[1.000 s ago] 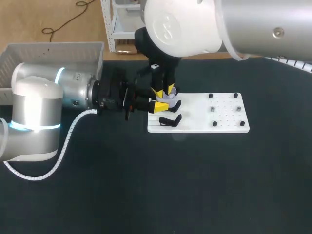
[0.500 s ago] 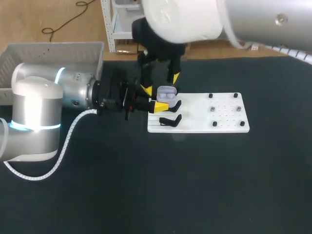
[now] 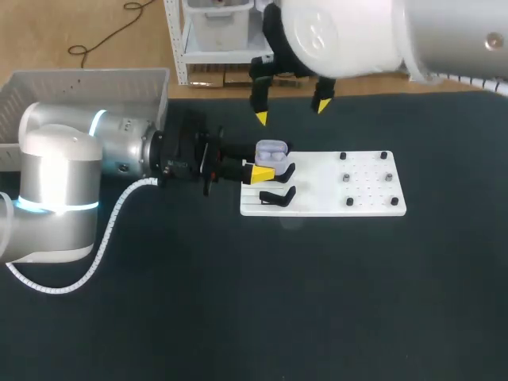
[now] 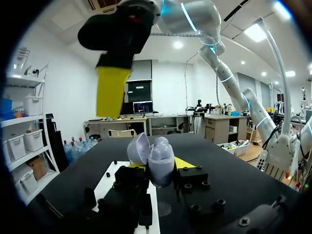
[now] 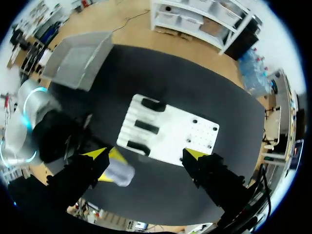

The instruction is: Pick up each earbud case from the left stands, insert the matching earbuds, close the lid, and place the case in the box.

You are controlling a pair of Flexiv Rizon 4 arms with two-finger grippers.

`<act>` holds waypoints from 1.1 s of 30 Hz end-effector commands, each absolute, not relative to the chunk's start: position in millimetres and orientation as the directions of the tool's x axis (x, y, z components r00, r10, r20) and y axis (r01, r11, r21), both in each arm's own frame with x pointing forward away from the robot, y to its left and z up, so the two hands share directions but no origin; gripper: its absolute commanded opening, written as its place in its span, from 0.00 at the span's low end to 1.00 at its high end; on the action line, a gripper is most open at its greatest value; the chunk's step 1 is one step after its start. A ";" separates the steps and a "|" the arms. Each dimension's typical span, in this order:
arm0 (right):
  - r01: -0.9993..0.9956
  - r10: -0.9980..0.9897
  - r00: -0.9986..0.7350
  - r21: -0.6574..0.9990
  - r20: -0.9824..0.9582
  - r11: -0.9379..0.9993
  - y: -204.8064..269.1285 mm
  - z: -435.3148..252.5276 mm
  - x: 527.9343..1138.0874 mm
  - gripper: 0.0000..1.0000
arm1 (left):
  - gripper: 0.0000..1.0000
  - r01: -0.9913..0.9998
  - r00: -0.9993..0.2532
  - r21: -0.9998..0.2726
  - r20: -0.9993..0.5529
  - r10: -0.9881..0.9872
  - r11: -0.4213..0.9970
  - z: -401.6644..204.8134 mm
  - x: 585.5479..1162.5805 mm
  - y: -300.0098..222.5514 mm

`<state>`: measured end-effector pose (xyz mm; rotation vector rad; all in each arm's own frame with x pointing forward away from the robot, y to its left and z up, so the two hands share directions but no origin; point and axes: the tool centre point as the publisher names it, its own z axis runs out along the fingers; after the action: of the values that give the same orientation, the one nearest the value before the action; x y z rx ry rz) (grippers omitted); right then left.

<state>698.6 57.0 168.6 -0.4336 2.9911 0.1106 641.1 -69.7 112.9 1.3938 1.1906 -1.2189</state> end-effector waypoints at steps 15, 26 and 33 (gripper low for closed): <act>-0.254 -0.245 -0.964 0.095 -0.102 0.962 47.5 127.6 681.2 1.00 | 0.00 0.992 0.050 0.038 -0.994 0.095 -0.121 112.2 640.1 -69.9; -0.278 -0.266 -0.933 0.016 -0.243 0.961 48.3 150.1 659.7 1.00 | 0.00 0.992 0.050 0.038 -0.994 0.095 -0.121 112.2 640.1 -69.9; -0.370 -0.363 -0.821 -0.075 -0.441 0.926 45.6 214.9 632.4 1.00 | 0.00 0.994 0.025 0.014 -0.994 0.103 -0.107 114.5 639.6 -68.5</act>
<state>674.6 60.6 192.3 -0.5161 2.8603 0.0234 641.2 -69.6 113.0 1.3897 1.1940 -1.2216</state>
